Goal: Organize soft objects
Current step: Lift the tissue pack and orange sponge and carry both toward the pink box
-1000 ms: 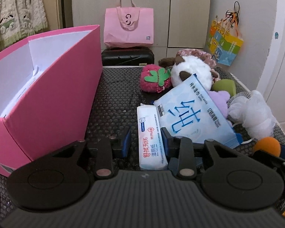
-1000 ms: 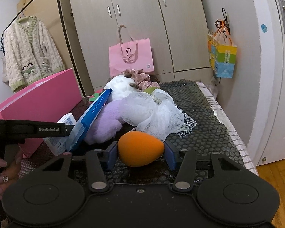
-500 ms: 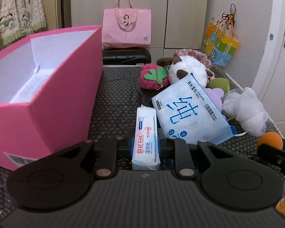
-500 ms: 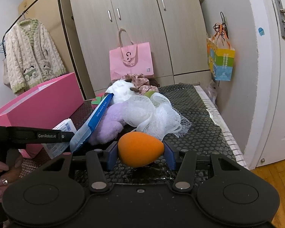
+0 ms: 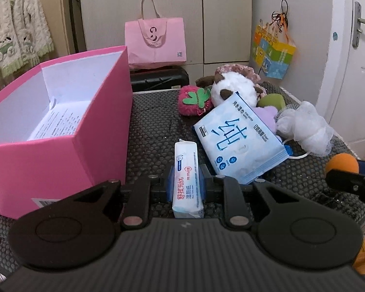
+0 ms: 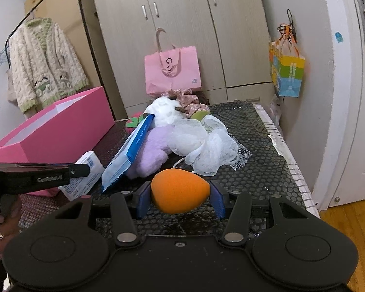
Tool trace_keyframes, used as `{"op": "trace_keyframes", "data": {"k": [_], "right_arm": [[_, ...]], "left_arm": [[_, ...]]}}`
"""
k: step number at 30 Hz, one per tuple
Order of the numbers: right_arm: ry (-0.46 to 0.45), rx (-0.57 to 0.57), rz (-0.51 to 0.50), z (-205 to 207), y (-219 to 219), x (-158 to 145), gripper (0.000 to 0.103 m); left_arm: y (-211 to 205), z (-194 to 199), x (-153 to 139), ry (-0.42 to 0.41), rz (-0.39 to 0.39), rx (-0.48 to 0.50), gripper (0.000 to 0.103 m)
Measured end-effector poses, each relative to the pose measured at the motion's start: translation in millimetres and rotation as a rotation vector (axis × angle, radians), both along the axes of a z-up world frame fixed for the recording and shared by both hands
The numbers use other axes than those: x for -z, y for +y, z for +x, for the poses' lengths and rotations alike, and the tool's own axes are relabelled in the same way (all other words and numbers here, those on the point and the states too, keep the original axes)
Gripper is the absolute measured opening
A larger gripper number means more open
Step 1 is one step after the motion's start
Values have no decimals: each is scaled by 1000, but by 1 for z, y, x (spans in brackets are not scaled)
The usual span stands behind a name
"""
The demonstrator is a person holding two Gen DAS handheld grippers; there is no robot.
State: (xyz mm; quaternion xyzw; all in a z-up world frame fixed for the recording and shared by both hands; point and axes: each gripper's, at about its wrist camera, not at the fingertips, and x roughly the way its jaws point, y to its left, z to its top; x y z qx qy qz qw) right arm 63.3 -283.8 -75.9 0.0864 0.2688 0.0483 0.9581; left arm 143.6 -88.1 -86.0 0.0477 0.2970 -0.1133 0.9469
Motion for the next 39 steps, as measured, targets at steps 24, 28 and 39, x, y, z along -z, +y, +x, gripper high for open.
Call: {"op": "trace_keyframes", "data": {"k": [24,28,39], "right_arm": [[3,-64,19,5,7,-2,56],[23,-95,33,5,14,-2,56],[102,-274,106,16,48,-8,56]], "left_arm": [[4,2,10,38,10,39,18],[16,-11,7,80,-6,72,18],[57,-42,-7,110,38,83,18]]}}
